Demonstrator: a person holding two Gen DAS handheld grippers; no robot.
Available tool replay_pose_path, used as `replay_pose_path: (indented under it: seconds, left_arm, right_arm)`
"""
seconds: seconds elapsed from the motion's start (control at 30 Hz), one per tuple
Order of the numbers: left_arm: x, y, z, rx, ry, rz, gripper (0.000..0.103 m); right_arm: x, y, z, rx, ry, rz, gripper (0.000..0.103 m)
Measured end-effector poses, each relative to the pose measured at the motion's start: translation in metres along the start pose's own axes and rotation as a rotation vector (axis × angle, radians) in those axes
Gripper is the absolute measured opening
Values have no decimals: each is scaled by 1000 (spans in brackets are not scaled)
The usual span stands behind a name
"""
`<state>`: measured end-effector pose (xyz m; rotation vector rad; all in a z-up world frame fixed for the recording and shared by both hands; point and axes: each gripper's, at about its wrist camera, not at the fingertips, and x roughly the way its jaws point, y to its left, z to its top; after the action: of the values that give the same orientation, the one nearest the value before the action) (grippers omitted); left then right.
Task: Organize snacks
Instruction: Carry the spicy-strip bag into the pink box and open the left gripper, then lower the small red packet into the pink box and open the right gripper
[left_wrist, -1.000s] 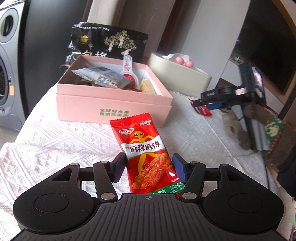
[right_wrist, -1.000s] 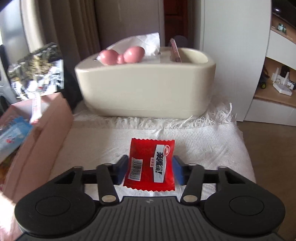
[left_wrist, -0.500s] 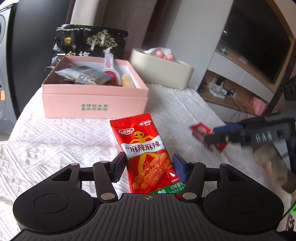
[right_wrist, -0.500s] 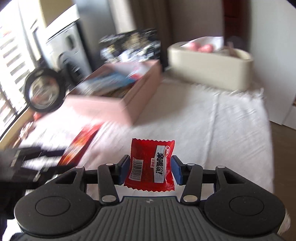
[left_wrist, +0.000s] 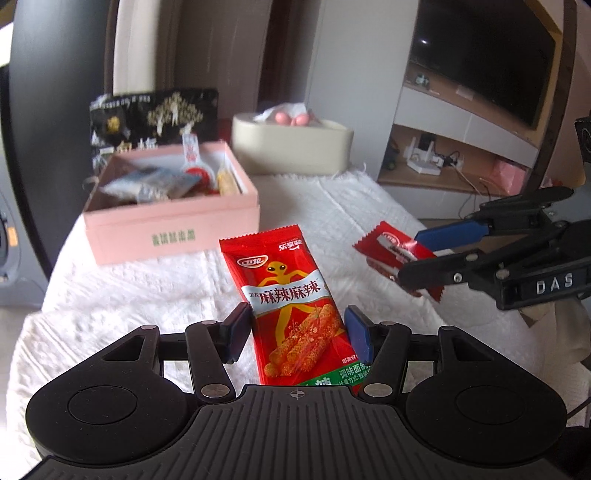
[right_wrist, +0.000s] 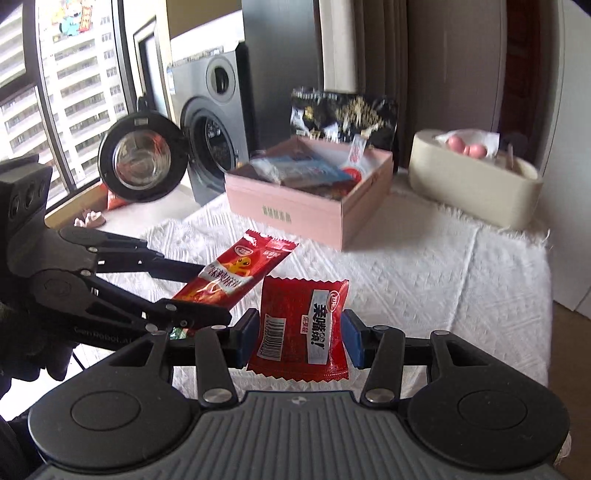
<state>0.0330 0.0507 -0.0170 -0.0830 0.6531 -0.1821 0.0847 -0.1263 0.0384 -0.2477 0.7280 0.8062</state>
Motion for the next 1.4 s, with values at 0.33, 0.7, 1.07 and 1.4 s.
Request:
replay_pose_path:
  seconds: [0.33, 0.7, 1.07, 1.4]
  left_arm:
    - [20, 51, 104, -39, -240, 15, 62]
    - [119, 144, 119, -298, -191, 39, 62]
    - [47, 103, 89, -194, -215, 55, 62]
    - [31, 72, 6, -237, -145, 80, 62]
  right_arm:
    - [-18, -9, 33, 19, -111, -47, 48]
    - [27, -34, 45, 82, -81, -80, 48]
    - [89, -45, 181, 92, -314, -10, 77]
    - [93, -59, 86, 265, -149, 2, 78]
